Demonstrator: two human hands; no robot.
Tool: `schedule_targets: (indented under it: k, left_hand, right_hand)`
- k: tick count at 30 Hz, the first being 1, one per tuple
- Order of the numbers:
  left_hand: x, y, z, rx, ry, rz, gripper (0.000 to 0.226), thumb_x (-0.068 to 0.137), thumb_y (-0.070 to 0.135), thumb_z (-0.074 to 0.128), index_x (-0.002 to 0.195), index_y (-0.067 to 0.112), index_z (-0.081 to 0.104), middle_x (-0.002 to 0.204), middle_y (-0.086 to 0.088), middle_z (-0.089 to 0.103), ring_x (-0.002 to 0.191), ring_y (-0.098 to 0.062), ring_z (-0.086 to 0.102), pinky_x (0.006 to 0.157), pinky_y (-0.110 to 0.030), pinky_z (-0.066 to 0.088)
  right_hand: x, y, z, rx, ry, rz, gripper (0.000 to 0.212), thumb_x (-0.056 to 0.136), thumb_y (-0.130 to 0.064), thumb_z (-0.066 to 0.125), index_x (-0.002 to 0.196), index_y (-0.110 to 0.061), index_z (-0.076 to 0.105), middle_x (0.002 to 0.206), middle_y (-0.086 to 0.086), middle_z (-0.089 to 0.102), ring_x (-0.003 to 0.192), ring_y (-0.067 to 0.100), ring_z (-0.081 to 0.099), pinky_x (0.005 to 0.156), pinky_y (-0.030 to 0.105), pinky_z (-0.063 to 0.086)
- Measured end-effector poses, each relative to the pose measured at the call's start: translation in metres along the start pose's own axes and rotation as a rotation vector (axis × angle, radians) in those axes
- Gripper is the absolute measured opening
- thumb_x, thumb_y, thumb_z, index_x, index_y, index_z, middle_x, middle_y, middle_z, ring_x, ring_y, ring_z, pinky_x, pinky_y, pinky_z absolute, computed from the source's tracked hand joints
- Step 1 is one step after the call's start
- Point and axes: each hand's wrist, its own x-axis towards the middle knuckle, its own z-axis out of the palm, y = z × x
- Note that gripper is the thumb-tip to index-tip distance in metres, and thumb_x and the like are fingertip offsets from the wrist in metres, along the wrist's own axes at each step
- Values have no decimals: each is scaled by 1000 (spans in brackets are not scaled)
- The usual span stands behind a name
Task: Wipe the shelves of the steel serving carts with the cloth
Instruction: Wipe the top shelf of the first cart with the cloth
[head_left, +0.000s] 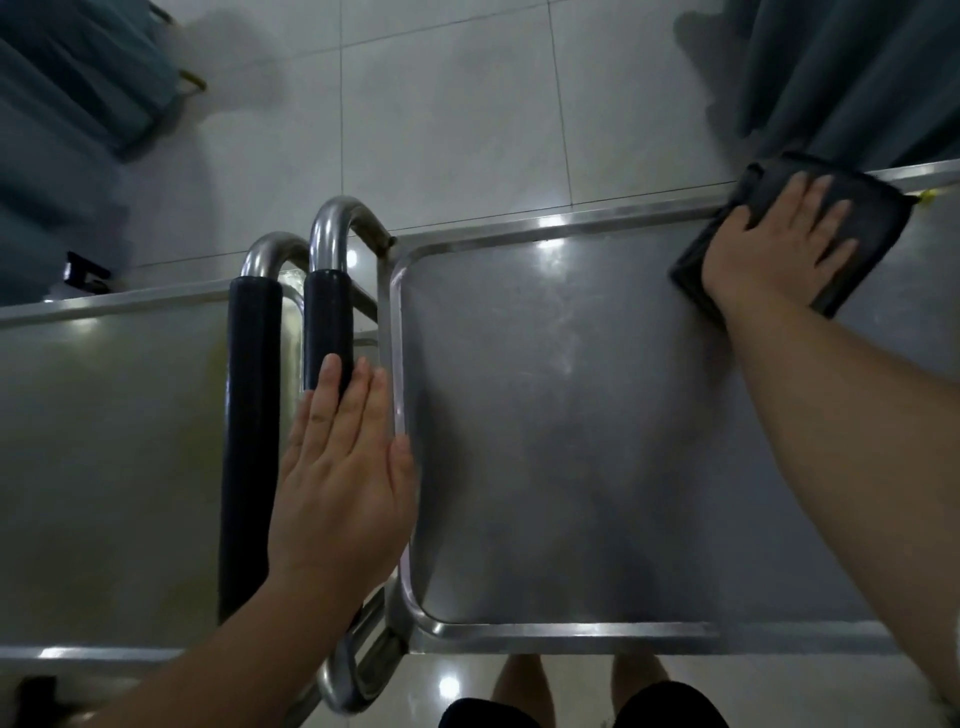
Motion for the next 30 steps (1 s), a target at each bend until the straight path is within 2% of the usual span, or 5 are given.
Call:
schedule_targets:
  k: [3,14,20,25,30]
  left_hand:
    - [0,-1,0,-1,-2,-1,61,112,38,24,164,8,28,173,-8,22,163,-17,-2,131,-40,1]
    - [0,1,1,-3,39,-10,62,109,36,27,163,5,31,172,-10,26,163,-19,1,132,-39,1]
    - [1,0,4,13,55,15,63,110,36,25,162,3,32,172,-13,26,163,-22,4,132,-43,6]
    - [0,-4,9,104,48,42,62,112,38,19,166,7,22,175,-8,16,163,-19,-9,131,-38,-7]
    - [2,1,5,27,41,11,64,112,42,14,166,9,21,176,-7,13,163,-17,-9,131,-37,-9]
  right_hand:
    - [-28,-39,15,4,-18,-79,73,99,-54,20,166,-24,12,173,-5,3,159,27,-1,126,57,-1]
    - [-224,-167,91,-127,-291,-959,70,102,-58,13,165,-29,9,173,-6,6,159,24,-5,125,56,-8]
    - [-273,-118,91,-142,-318,-1133,76,94,-57,4,164,-27,0,173,-2,-1,159,28,-9,125,58,-2]
    - [-346,-47,91,-62,-286,-1124,90,96,-63,39,165,-20,1,172,2,4,160,27,-1,126,57,8]
    - [-402,35,86,-23,-309,-1189,67,106,-53,35,165,-29,14,173,-8,10,160,22,1,125,57,15]
